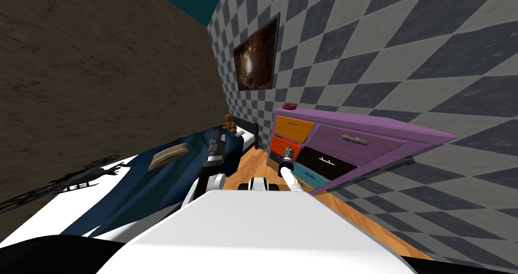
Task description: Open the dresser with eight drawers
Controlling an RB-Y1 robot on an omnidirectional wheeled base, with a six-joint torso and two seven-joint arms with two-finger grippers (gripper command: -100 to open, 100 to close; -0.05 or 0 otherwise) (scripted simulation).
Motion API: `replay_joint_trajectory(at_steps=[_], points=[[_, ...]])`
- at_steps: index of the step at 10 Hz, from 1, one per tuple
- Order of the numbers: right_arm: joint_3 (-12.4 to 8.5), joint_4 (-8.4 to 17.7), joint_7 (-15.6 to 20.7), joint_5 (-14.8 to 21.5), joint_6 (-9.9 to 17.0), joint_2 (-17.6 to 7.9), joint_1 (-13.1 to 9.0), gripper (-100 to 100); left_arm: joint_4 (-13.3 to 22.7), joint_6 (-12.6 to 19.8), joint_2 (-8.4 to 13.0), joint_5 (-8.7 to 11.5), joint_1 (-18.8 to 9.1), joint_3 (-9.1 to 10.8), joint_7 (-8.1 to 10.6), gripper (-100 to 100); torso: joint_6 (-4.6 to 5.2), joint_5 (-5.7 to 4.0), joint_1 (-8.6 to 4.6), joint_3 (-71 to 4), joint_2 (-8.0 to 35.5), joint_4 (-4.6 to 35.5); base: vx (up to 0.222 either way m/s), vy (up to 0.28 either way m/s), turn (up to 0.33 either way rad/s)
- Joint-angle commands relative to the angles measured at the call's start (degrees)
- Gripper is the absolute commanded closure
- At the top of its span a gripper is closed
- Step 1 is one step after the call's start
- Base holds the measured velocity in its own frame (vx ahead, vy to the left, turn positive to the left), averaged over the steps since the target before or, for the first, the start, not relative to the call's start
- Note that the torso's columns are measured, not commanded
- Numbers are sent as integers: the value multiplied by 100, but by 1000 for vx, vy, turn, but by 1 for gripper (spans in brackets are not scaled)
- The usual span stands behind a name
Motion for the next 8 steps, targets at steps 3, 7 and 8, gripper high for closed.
replay_joint_trajectory(at_steps=[3, 7, 8], points=[[-383, 498, -666, 152, -208, -283, 36, 100, 0, 0, 0, 0, 0, 0, 0, 0, 1, -5, -4, -9, -14, -5, -55, 108, 138], [-1027, 1072, -1380, 439, -533, -884, -55, 100, 0, 0, 1, 0, 1, 1, 0, 0, 11, -20, -38, -5, -9, -4, -57, 122, 169], [-1115, 1199, -1572, 439, -533, -884, -55, 100, 0, 0, 0, 0, 0, 0, 0, 0, 2, -22, -31, -4, -7, -2, -55, 138, 154]])
